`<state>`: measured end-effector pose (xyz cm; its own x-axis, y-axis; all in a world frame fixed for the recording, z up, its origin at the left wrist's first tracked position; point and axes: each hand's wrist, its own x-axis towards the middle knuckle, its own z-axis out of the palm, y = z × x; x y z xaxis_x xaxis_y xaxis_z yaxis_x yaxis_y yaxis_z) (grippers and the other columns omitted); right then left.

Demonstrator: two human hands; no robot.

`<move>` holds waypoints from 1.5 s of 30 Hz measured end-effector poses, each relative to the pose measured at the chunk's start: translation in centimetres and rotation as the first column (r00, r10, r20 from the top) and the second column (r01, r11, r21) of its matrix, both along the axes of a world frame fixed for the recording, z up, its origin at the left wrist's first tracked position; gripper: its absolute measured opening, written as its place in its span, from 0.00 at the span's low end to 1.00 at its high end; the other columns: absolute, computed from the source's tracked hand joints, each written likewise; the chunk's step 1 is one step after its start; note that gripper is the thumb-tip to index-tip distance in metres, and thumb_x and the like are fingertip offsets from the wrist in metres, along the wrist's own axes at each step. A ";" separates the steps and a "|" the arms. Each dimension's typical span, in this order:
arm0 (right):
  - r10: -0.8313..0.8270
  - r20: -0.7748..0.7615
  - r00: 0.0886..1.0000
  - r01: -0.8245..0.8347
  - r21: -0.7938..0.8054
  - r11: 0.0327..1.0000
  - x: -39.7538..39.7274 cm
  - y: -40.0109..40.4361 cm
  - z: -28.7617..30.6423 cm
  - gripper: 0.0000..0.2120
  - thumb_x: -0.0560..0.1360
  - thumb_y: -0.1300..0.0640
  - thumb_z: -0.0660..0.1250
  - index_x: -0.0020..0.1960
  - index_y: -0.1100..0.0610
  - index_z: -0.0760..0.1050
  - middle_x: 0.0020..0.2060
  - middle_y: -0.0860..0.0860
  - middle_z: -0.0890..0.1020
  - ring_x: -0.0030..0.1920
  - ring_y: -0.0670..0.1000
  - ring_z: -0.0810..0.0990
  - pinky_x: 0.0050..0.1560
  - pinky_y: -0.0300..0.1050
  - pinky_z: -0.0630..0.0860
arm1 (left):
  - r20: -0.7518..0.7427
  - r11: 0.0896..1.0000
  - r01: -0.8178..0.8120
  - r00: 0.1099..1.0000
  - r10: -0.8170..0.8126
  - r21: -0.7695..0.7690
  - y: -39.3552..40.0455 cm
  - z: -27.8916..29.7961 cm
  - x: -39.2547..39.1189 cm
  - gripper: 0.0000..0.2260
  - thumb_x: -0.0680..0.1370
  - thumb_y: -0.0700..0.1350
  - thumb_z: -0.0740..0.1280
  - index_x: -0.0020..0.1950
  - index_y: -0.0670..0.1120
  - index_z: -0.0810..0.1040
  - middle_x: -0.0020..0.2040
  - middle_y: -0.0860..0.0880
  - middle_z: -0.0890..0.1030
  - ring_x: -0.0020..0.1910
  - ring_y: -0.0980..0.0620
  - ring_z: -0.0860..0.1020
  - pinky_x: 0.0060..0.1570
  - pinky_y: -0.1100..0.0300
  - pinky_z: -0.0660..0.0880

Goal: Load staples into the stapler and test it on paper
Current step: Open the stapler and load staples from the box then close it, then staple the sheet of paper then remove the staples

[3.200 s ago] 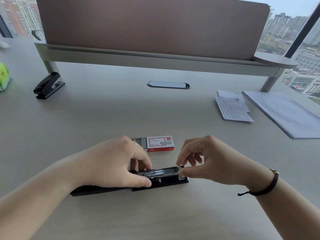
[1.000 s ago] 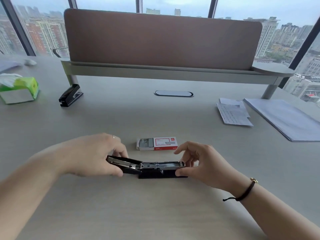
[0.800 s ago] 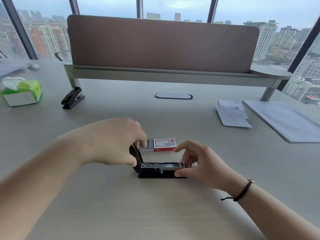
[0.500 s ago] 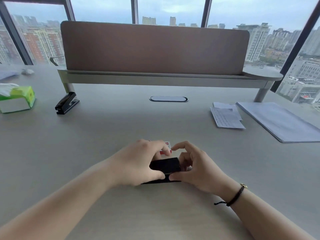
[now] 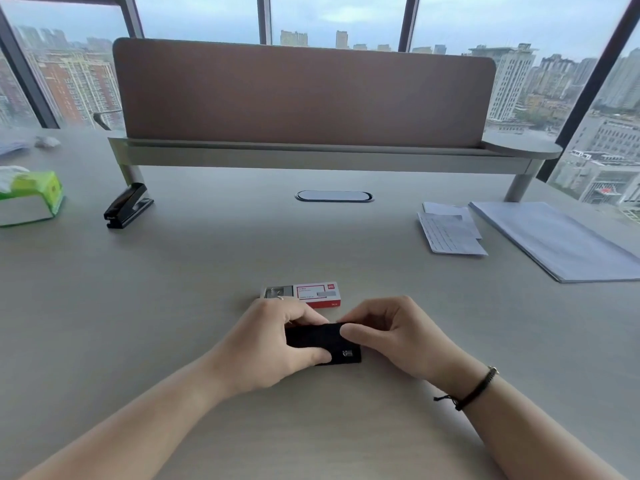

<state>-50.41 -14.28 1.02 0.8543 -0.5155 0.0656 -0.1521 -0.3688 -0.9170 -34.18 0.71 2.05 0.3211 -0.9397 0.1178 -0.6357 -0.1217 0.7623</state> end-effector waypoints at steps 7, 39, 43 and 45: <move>0.018 0.010 1.000 -0.018 -0.006 1.000 -0.2 0.2 0.0 0.06 0.77 0.54 0.70 0.46 0.55 0.84 0.41 0.59 0.87 0.40 0.47 0.83 0.44 0.45 0.78 | -0.018 1.000 -0.002 1.000 0.001 -0.017 0.1 0.1 0.1 0.13 0.67 0.47 0.80 0.48 0.56 0.84 0.44 0.59 0.86 0.43 0.60 0.83 0.45 0.64 0.79; -0.686 -0.249 0.683 0.358 -0.705 0.612 -4.1 -24.9 -1.6 0.25 0.78 0.36 0.56 0.67 0.46 0.76 0.70 0.40 0.74 0.76 0.51 0.63 0.73 0.52 0.57 | -0.471 0.951 -0.135 0.844 0.257 0.277 -38.0 2.1 -2.5 0.10 0.72 0.31 0.73 0.52 0.35 0.77 0.48 0.39 0.81 0.42 0.45 0.82 0.45 0.52 0.84; -0.666 -0.267 0.696 0.317 -0.719 0.619 -4.2 -24.5 -1.1 0.25 0.78 0.36 0.56 0.67 0.47 0.76 0.71 0.41 0.74 0.76 0.52 0.62 0.72 0.53 0.57 | -0.320 0.955 -0.211 0.908 0.270 0.207 -38.3 1.6 -2.9 0.12 0.66 0.30 0.77 0.45 0.39 0.79 0.48 0.41 0.83 0.43 0.44 0.84 0.40 0.52 0.84; -0.663 -0.276 0.696 0.309 -0.718 0.624 -4.2 -24.5 -1.0 0.25 0.78 0.35 0.56 0.67 0.47 0.76 0.71 0.41 0.74 0.76 0.52 0.62 0.72 0.53 0.57 | -0.241 0.961 -0.211 0.937 0.251 0.180 -38.4 1.6 -3.2 0.12 0.67 0.32 0.77 0.44 0.43 0.80 0.47 0.43 0.83 0.41 0.44 0.85 0.39 0.52 0.85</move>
